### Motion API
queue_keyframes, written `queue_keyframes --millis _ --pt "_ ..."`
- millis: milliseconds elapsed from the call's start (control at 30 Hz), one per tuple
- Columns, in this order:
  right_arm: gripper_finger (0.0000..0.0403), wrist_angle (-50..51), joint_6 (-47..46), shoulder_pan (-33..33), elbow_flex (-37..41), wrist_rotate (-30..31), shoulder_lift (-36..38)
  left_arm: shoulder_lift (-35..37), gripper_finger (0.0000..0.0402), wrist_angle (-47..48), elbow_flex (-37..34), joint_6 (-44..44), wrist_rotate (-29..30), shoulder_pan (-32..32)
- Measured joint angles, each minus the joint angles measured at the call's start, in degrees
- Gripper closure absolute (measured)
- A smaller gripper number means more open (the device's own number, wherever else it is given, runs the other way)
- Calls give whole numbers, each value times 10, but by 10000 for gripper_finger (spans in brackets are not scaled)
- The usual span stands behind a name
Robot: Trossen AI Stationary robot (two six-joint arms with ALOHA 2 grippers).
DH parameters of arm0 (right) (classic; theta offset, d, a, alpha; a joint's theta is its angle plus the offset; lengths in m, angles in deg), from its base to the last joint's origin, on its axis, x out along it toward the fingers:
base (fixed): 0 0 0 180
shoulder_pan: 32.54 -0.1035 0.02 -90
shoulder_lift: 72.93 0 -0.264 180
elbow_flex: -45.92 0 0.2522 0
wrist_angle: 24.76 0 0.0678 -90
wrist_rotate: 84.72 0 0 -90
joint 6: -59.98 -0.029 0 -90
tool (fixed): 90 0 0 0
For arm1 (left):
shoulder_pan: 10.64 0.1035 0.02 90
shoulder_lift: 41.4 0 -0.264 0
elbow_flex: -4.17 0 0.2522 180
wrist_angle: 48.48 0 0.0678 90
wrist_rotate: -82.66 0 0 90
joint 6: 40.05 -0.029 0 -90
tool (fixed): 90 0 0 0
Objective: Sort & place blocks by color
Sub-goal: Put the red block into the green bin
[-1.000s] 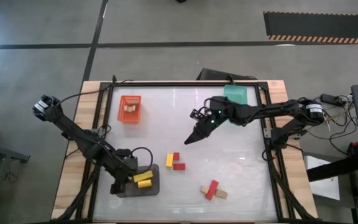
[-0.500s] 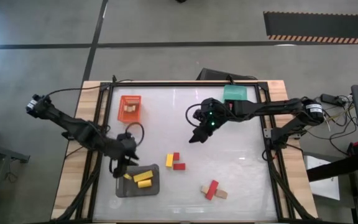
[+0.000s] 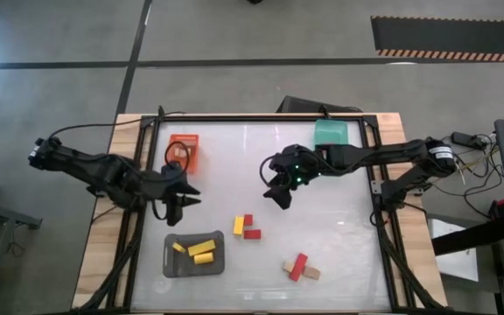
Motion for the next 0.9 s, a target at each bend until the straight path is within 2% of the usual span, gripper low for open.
queue_keyframes --millis 200,500,633,800,900 --pt "188 11 28 -22 -41 17 -46 1 297 -2 -1 -53 25 6" --pt "188 44 168 -60 -99 74 -130 -4 297 -3 -2 -56 46 7" --pt "188 45 176 -73 -97 100 -162 -6 297 -3 -2 -57 46 7" --pt "186 34 158 -75 -99 100 -206 -7 297 -4 -8 -65 46 7" --pt "172 37 153 -76 -110 100 -233 -7 297 -2 -14 -72 46 7"
